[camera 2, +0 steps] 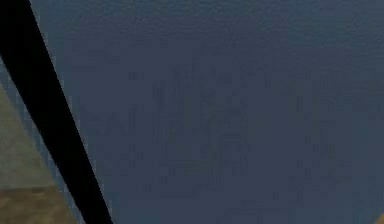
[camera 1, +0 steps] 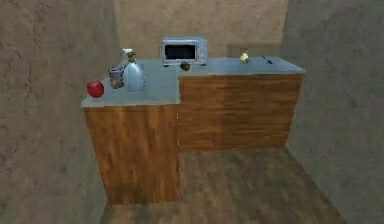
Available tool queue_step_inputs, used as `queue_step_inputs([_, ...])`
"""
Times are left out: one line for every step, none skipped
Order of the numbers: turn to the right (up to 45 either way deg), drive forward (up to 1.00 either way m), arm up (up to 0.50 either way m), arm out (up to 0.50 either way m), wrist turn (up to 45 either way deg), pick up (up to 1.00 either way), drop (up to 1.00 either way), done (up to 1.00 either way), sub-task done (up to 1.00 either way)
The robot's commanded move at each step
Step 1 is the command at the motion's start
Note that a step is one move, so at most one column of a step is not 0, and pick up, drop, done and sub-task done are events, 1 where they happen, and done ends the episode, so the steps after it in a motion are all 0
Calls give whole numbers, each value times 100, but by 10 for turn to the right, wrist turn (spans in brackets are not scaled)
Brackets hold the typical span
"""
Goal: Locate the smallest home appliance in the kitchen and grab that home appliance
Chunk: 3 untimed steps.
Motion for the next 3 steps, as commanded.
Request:
queue_step_inputs([0, 45, 0, 0, 0, 0, 0, 0, 0])
queue_step_inputs([270, 0, 0, 0, 0, 0, 0, 0, 0])
queue_step_inputs([0, 55, 0, 0, 0, 0, 0, 0, 0])
